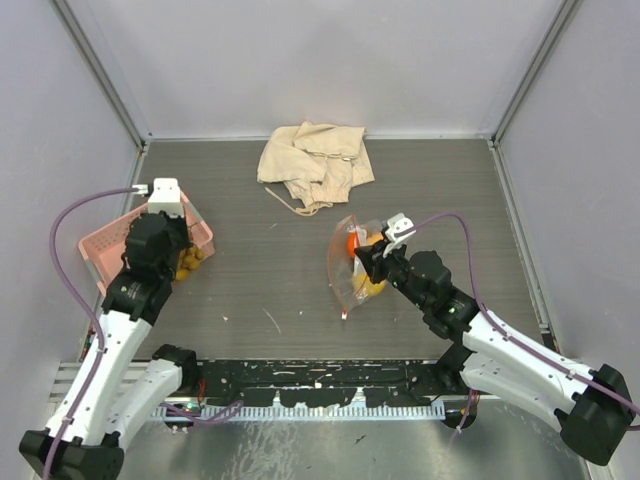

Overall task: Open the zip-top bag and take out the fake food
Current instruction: Place the fake fruit in the bin.

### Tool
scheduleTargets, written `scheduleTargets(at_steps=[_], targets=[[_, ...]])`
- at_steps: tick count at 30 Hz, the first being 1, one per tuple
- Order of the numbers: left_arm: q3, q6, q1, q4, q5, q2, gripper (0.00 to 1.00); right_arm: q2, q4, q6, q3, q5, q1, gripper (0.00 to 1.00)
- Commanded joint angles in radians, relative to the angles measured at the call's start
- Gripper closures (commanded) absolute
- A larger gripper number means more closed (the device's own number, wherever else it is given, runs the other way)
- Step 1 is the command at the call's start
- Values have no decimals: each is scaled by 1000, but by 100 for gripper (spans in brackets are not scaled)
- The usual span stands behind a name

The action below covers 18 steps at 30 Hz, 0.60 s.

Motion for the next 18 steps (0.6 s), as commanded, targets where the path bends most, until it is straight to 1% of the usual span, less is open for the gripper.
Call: scheduleTargets(at_steps=[1,4,7,10,12,18], targets=[[6,-50,142,148,194,37,100,-19,51,11,-10,-12,2,99],[-15,-61,249,228,243,85,100,-24,57,14,-17,-14,1,99],[-24,-81,311,293,234,138,100,-25,68,17,-22,-21,1,99],[-27,-102,339,355,225,187,100,-16,75,16,-22,-27,1,99],[-24,-110,353,395,193,222,100,-11,79,16,-21,-34,2,99],[7,-121,384,425,89,340,100,1,99,22,-28,-48,1,99]])
